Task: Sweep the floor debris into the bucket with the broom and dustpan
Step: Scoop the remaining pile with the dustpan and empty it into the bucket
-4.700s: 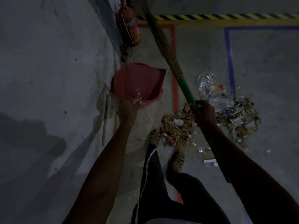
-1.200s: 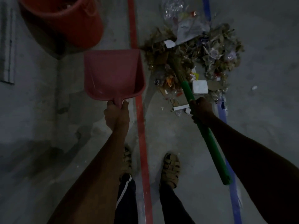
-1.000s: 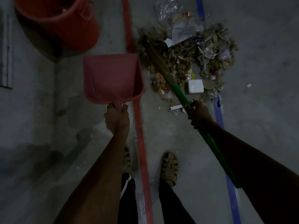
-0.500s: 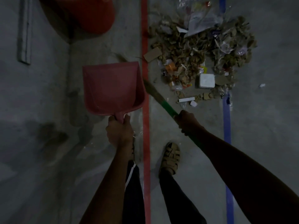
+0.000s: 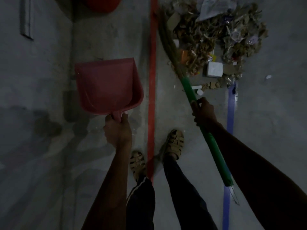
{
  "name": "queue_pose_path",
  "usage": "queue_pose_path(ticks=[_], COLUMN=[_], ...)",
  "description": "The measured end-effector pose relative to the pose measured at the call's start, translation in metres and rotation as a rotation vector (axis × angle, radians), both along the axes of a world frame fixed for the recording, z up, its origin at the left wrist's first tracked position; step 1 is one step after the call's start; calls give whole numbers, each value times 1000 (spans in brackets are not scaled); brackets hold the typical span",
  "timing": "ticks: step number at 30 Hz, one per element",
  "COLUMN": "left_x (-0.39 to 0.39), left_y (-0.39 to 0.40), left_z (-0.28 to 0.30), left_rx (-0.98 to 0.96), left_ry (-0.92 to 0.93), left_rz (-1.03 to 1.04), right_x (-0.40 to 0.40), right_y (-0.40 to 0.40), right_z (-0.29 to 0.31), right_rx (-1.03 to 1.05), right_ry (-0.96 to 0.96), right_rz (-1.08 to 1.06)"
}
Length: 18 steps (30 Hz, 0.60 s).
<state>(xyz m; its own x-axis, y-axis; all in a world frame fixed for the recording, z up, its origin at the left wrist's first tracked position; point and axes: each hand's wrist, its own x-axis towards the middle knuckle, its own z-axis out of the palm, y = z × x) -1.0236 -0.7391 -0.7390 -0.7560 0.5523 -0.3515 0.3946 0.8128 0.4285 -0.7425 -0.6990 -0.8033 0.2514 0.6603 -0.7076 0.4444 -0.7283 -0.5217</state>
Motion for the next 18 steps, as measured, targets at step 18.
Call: queue_pose_path(ticks=[18], left_x=[-112], left_y=[-99], left_z=[44], left_rx=[10], left_ry=[-14], left_rz=[91], right_x=[-153], right_y=[-63], right_z=[-19], right_rx=[-207], right_ry=[-63], right_rz=[20])
